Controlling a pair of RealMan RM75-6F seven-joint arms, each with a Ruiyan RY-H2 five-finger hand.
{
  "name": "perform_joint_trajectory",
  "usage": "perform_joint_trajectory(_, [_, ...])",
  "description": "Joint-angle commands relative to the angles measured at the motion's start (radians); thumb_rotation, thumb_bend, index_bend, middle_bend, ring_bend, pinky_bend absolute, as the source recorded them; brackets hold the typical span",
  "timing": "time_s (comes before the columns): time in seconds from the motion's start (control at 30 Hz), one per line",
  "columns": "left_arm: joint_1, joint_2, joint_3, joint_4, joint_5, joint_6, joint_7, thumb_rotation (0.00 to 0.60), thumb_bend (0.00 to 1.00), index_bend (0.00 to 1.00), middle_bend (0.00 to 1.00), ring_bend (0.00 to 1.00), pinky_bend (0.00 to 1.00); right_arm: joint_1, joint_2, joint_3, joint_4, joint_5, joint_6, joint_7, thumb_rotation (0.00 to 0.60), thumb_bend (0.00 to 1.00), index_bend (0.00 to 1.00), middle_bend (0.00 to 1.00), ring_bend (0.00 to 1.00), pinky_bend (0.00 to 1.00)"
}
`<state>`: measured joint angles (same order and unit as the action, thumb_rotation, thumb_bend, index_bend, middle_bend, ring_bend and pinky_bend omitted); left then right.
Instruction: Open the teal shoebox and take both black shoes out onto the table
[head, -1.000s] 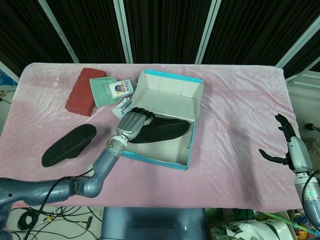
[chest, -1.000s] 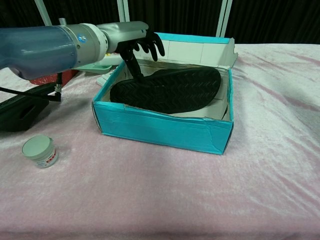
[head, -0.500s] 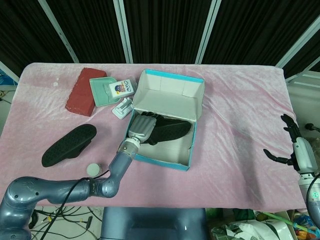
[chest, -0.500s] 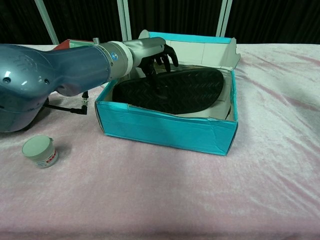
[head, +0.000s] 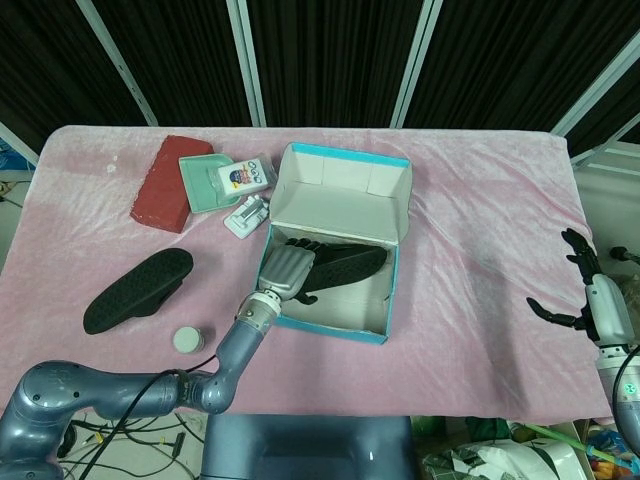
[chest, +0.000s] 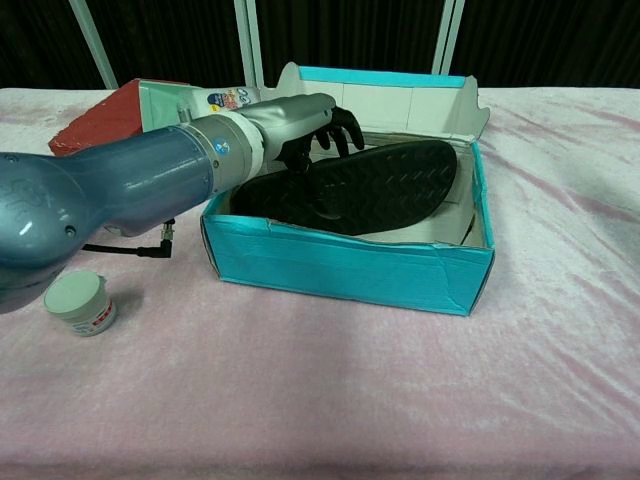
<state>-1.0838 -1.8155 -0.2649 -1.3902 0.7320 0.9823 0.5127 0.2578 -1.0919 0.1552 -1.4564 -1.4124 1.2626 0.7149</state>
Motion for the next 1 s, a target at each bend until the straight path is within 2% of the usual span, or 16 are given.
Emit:
perform_joint_trajectory(0.03, [0.015,-0.003,0.016,-0.011,0.04,-0.013,-0.029,0.6,0.0,0.25,0.3,0.19,0.23,0.0,-0.001,0.0,0.001,0.001,-0.001,0.001,0.6,0.12,0.0,0.0,0.0,0.16])
perform_joint_trajectory(0.4, [0.043,-0.035,0.055,-0.033,0.169,0.039,-0.038,0.6,0.02,0.26,0.32,0.22,0.27,-0.004,-0.003,0.001,0.003,0.002,0.0,0.006,0.6,0.12,0.0,0.0,0.0,0.16])
perform_joint_trajectory(0.6, [0.042,-0.099,0.043,0.046,0.183,0.087,0.01,0.6,0.17,0.3,0.38,0.29,0.35,-0.01,-0.002,0.001,0.006,0.002,0.006,0.013,0.6,0.12,0.0,0.0,0.0,0.16])
perform_joint_trajectory(0.73, [0.038,-0.137,0.041,0.111,0.193,0.113,0.057,0.6,0.21,0.3,0.38,0.3,0.35,-0.015,0.0,0.001,0.006,0.001,0.011,0.021,0.6,0.12,0.0,0.0,0.0,0.16])
perform_joint_trajectory(0.8, [0.037,-0.156,0.032,0.144,0.18,0.109,0.072,0.6,0.26,0.32,0.4,0.33,0.38,-0.017,0.0,0.001,0.007,0.0,0.013,0.025,0.6,0.12,0.0,0.0,0.0,0.16])
perform_joint_trajectory(1.0, [0.043,-0.2,0.006,0.217,0.203,0.126,0.049,0.6,0.45,0.44,0.52,0.47,0.56,-0.019,0.001,0.001,0.009,-0.001,0.015,0.031,0.6,0.12,0.0,0.0,0.0,0.16])
